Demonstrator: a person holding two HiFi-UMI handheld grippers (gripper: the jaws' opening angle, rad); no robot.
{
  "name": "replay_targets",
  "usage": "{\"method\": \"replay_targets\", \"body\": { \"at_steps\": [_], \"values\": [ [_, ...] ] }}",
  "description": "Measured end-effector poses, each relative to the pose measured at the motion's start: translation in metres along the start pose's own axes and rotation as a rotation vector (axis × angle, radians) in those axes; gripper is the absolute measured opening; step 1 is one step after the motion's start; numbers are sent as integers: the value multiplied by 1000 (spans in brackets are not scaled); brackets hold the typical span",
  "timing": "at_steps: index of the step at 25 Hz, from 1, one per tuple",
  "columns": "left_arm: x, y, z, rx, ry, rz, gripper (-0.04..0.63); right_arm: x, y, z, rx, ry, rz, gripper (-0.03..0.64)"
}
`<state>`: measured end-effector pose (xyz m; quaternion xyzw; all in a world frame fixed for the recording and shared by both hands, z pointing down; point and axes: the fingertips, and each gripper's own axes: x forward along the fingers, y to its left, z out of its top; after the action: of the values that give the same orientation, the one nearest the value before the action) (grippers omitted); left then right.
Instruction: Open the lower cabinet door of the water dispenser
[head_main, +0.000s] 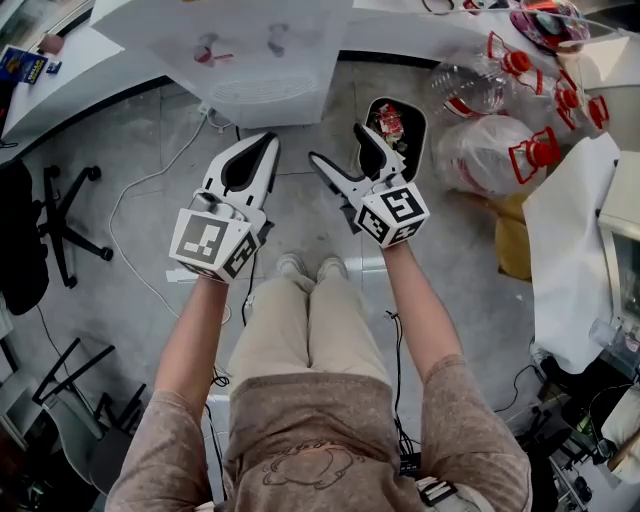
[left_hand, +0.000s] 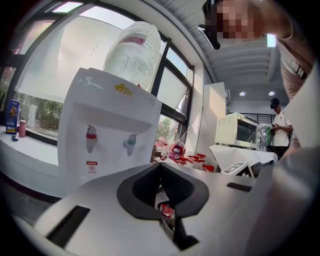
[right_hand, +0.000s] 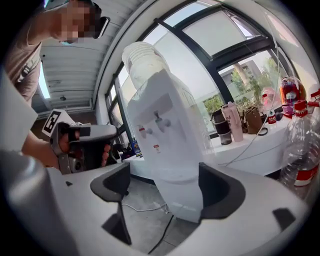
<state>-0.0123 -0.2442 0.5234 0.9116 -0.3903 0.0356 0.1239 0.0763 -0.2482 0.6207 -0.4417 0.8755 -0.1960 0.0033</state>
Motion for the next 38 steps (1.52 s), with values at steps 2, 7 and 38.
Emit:
{"method": "replay_targets", "body": {
  "at_steps": [2,7,38],
  "values": [
    [1,2,-4,10,0,-4,17,11,-14,-14,-17,30,-1,397],
    [2,12,-14,13,-5,0,17,44,-46,-45,-48,107,-7,399],
    [3,47,-82,-19,72,9,17,163,-160,-141,-181,324,-79,287]
  ]
}}
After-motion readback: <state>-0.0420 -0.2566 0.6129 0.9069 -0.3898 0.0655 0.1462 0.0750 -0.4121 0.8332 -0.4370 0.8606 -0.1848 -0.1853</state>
